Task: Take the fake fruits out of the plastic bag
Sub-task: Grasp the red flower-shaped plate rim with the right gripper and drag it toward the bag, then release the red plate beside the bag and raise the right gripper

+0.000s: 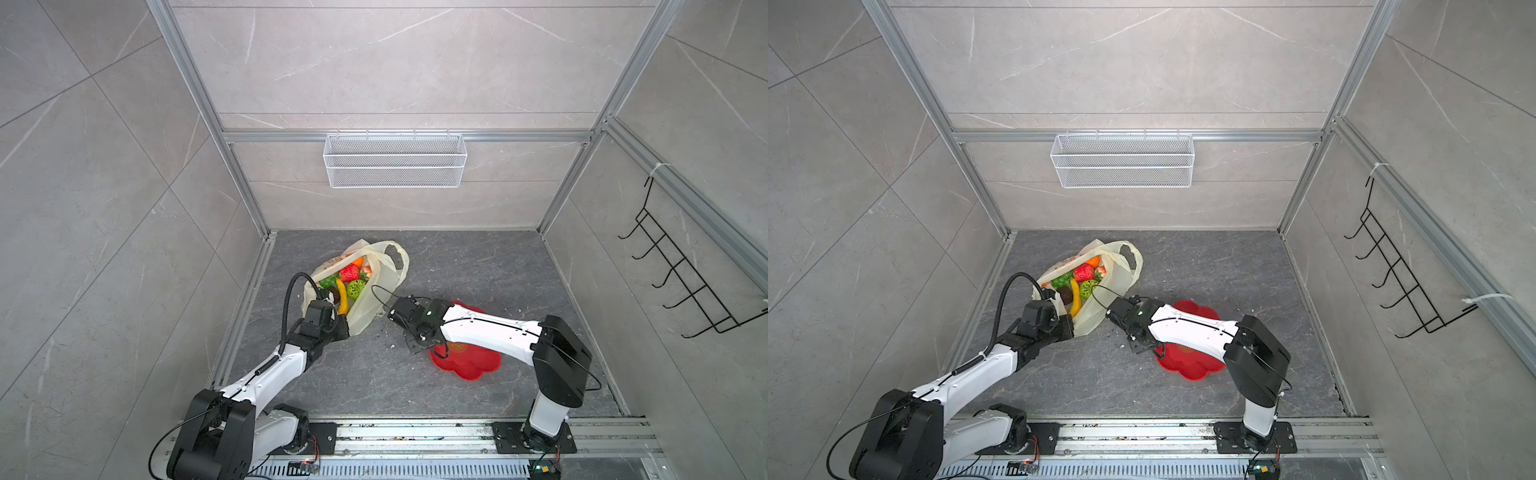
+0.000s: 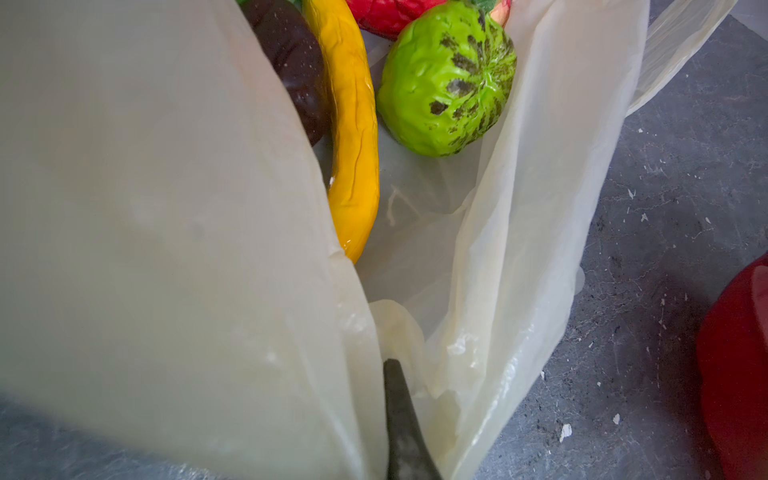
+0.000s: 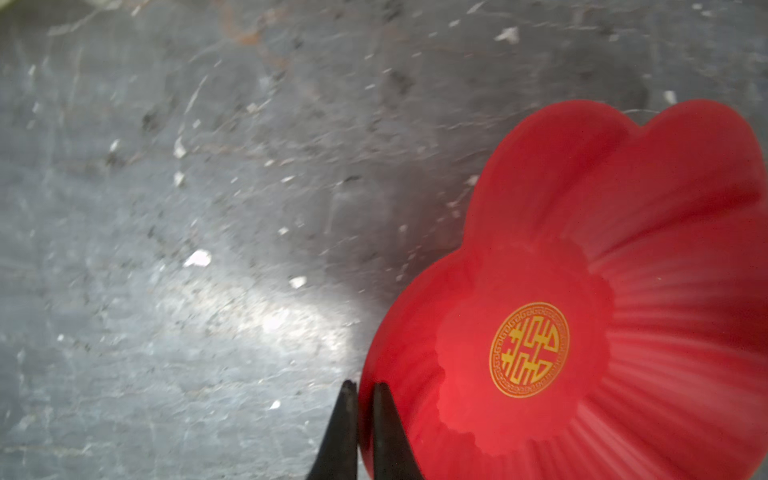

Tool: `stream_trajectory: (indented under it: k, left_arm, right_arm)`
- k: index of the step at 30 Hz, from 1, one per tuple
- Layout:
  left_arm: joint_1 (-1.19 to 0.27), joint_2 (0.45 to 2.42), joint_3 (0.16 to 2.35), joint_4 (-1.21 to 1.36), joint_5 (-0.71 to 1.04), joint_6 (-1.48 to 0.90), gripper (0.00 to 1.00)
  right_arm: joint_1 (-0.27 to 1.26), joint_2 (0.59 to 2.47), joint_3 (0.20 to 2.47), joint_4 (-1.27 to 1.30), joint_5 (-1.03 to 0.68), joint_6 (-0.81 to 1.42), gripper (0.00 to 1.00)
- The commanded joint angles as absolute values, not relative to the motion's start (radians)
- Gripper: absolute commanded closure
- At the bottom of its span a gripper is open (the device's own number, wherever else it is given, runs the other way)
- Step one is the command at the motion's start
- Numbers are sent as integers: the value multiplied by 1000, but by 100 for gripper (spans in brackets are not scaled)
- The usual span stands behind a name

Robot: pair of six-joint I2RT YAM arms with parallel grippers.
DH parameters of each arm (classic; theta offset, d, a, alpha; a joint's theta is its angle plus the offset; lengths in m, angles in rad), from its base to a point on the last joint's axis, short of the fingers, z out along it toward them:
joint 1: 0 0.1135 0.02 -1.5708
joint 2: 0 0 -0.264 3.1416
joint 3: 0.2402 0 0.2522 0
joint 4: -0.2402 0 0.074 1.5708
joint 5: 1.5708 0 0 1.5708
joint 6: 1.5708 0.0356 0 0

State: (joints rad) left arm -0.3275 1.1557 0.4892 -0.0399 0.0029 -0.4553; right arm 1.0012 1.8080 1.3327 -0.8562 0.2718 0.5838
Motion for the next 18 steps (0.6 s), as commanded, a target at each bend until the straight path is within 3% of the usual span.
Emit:
stream_trajectory:
  k: [1,6,13,18]
  left_arm:
    - [-334,1131,484,-9,8,-433,100]
    - [-333,1138,486,-9,11,-432,100]
    - [-334,1134,487,-12,12,-431,100]
    - [-335,1154,490,0,54,-424,100]
  right_arm:
    - [1036,1827,1360,-883,233,609,91]
    - [1069,1829,1373,-877,239,610,89]
    - [1069,1748,1353,-873,223,587,55]
    - [987,1521,1200,-829,180,511,45]
